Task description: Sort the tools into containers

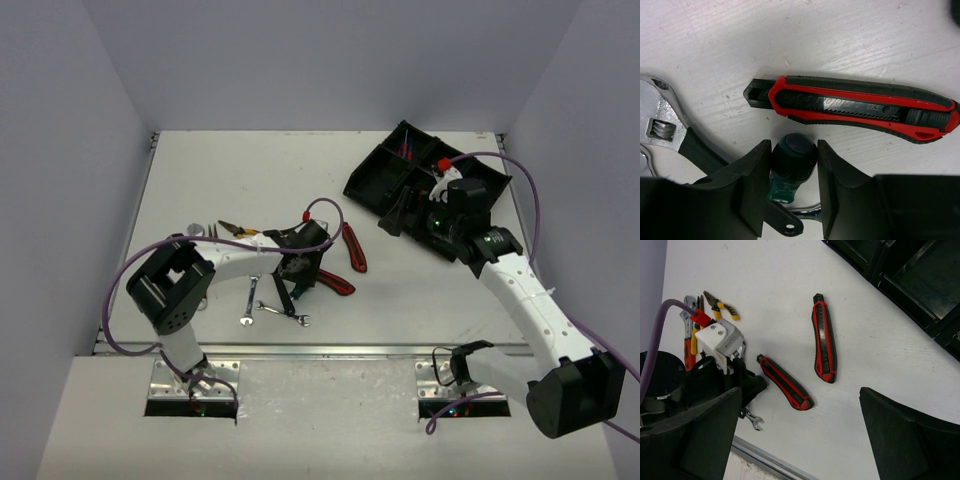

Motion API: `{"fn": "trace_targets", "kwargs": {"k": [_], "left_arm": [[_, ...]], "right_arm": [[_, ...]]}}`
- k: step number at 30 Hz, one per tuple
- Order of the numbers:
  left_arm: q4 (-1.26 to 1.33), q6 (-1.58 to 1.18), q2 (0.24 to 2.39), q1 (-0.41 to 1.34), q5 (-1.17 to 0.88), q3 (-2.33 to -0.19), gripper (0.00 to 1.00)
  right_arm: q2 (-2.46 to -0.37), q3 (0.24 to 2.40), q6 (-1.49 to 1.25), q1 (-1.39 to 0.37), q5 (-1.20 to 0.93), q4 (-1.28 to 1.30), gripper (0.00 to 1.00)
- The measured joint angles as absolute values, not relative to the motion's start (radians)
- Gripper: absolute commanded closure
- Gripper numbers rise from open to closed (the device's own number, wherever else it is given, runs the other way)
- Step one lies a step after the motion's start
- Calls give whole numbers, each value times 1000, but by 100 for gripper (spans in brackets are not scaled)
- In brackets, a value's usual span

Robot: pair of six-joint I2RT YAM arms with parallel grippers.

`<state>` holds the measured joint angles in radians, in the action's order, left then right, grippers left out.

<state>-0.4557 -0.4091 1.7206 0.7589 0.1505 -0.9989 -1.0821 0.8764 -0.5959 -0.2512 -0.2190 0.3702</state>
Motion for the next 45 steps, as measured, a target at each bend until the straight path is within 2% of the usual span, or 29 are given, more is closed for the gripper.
{"fn": "trace_targets", "kwargs": {"k": [9, 18, 24, 28, 32, 35, 39, 41, 42, 45], "left_arm": [[-460, -417, 1700, 759, 132, -998, 100], [-450, -450, 1524, 760, 91, -1000, 100], [-433, -480, 1496, 760, 92, -1008, 100], [-419, -526, 1448, 761, 93, -1001, 100], [-355, -616, 1297, 760, 84, -956, 100], [-277, -694, 1195, 760, 54, -931, 100], [-179, -783, 1143, 760, -11, -914, 100], [-139, -823, 1144, 760, -54, -906, 100], [-123, -839, 1148, 760, -76, -902, 100], [-82, -878, 1160, 760, -137, -894, 100]], "right_arm": [[-1084, 876, -603, -251, -238, 366, 1], [-1089, 846, -595, -251, -348, 302, 1], [-1085, 828, -579, -251, -403, 266, 1], [-1061, 787, -536, -251, -517, 219, 1], [-1000, 690, -484, -259, -726, 124, 1], [-986, 660, -462, -298, -775, 89, 3], [-993, 650, -455, -374, -770, 34, 13], [-1003, 650, -452, -426, -752, -7, 22], [-1012, 650, -449, -456, -742, -28, 32], [-1038, 650, -444, -540, -714, -72, 41]]}}
